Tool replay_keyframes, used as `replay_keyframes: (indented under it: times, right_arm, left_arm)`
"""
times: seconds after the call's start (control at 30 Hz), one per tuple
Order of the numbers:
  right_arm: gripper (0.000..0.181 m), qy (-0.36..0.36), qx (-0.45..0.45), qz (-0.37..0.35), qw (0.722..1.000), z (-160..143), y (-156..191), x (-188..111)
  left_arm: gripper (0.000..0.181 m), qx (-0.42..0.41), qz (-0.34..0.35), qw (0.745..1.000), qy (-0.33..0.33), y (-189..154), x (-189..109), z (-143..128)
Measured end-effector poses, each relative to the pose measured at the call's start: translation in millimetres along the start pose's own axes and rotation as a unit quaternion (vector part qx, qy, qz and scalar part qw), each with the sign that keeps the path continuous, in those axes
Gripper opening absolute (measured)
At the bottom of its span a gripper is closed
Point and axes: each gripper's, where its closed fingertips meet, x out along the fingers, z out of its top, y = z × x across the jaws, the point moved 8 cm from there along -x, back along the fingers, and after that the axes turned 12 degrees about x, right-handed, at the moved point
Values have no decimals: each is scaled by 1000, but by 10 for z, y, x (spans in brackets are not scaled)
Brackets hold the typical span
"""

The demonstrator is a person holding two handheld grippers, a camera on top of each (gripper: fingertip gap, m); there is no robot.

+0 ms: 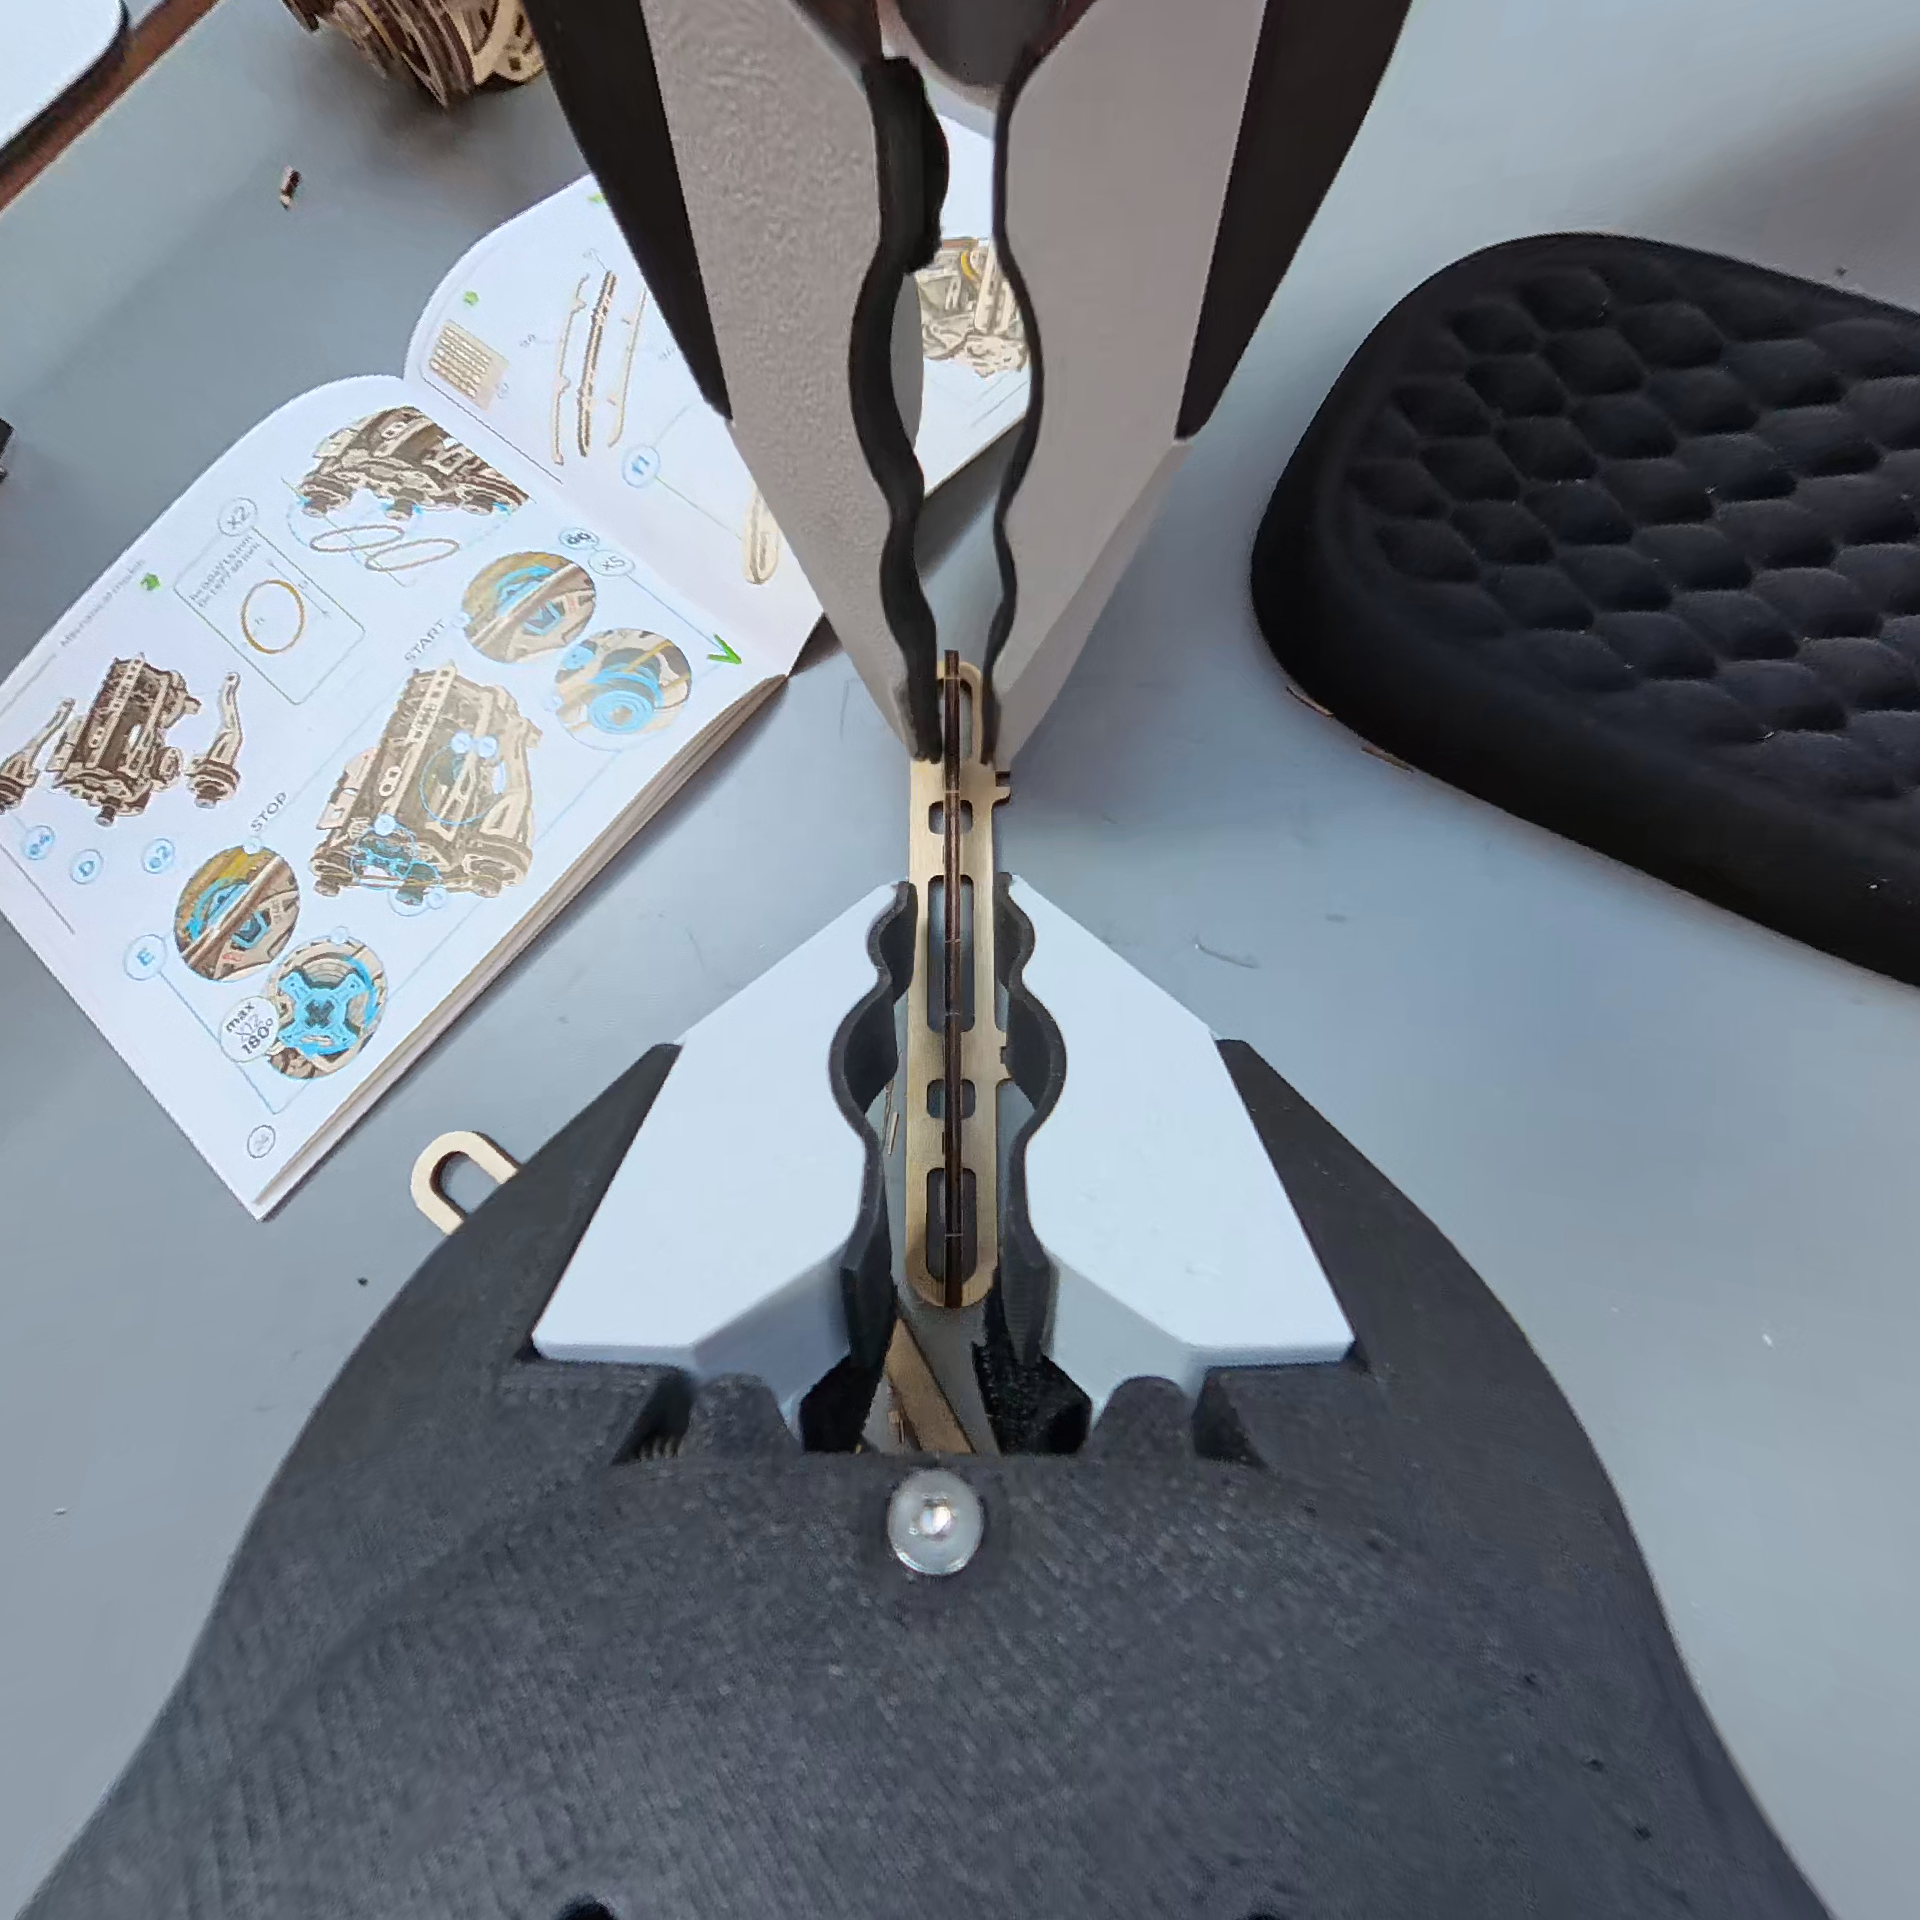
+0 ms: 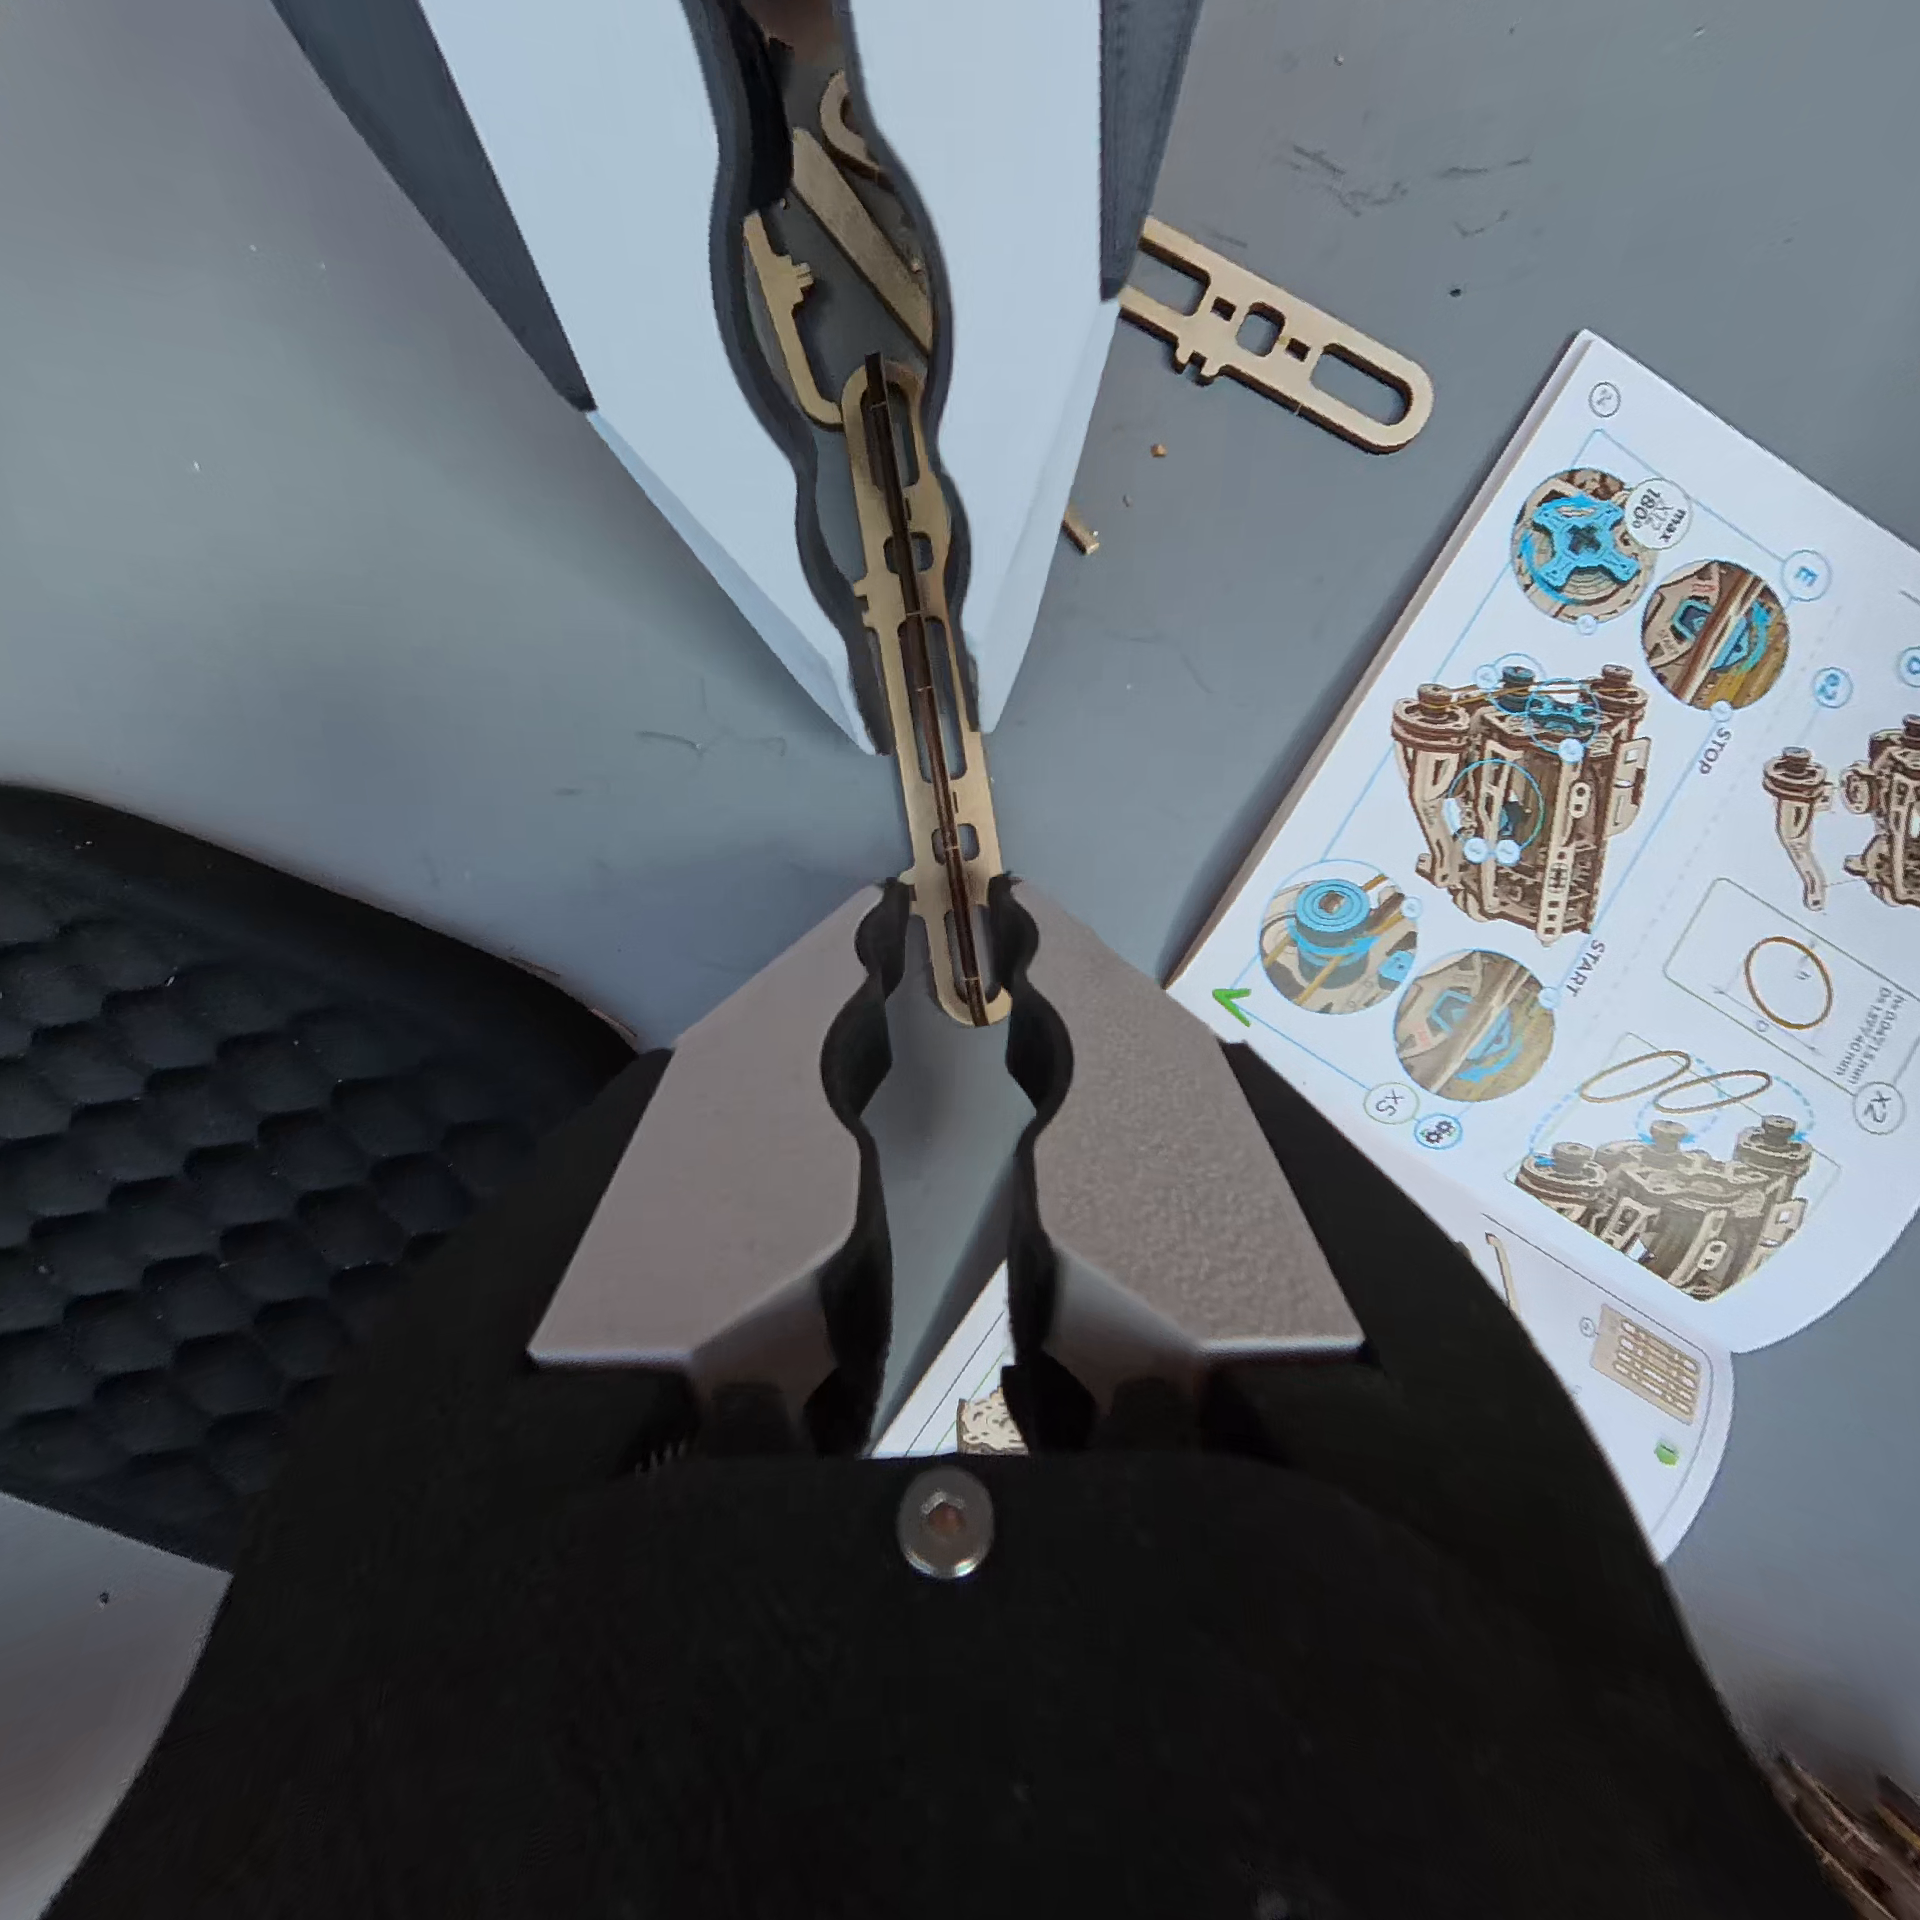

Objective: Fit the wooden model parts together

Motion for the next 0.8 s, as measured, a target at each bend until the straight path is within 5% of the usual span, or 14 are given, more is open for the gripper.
replay_keyframes:
  times: [0.03,0.13,0.8]
  right_arm:
    - [7,0,-4,1,1000,2,-3,3]
    - [1,1,-11,-4,1000,18,-21,21]
    - [1,34,-9,-17,999,52,15,58]
  left_arm:
    - [12,4,0,1000,9,-4,33,-4]
    - [0,14,6,1000,15,-8,73,-2]
    - [0,10,5,1000,-2,-8,76,-29]
